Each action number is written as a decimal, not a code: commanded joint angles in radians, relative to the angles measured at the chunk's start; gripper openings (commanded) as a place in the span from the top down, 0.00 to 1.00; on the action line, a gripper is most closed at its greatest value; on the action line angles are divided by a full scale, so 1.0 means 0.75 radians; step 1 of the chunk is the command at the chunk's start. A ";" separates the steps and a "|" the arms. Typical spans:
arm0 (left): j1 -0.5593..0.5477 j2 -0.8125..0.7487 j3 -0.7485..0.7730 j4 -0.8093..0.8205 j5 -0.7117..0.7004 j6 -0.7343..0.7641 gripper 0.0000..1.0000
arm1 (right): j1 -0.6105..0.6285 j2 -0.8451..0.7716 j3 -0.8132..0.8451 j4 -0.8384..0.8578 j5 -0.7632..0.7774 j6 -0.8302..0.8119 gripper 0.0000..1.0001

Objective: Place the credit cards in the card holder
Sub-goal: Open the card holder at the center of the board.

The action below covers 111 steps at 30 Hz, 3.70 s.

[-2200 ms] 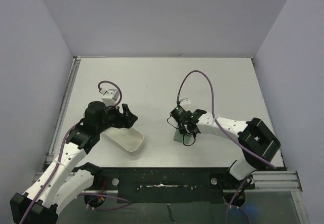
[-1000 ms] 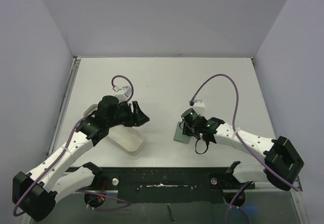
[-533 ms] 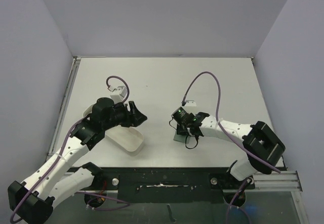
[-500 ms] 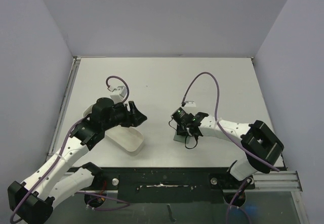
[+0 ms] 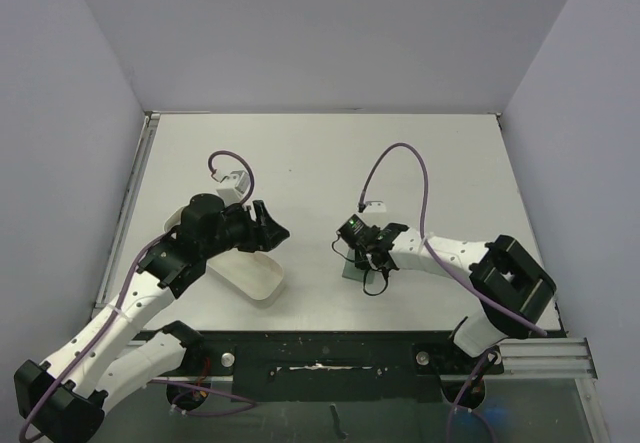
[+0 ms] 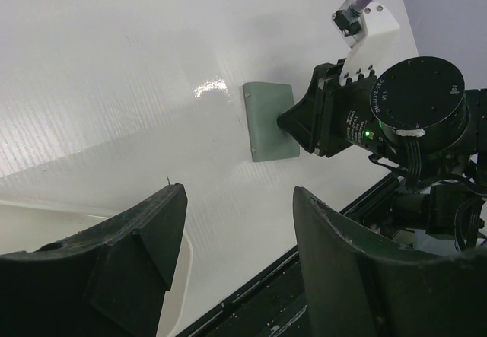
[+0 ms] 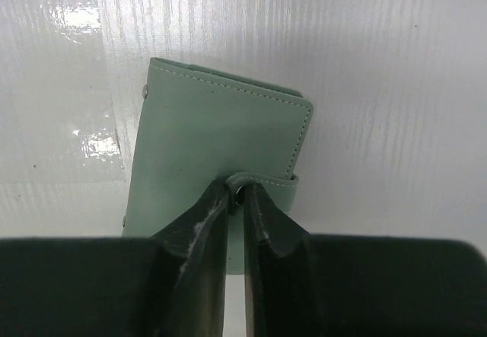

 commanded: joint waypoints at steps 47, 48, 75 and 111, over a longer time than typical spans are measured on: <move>-0.155 0.853 0.198 0.433 0.070 -0.124 0.47 | -0.425 -0.818 -0.440 0.363 -0.357 -0.069 1.00; -0.156 0.863 0.201 0.441 0.071 -0.122 0.47 | -0.430 -0.829 -0.448 0.360 -0.358 -0.069 1.00; -0.157 1.145 0.235 0.617 0.190 -0.139 0.45 | -0.536 -0.883 -0.609 0.274 -0.308 -0.033 1.00; -0.226 1.289 0.048 1.415 0.499 -0.580 0.74 | -0.576 -0.876 -0.627 0.248 -0.303 -0.016 1.00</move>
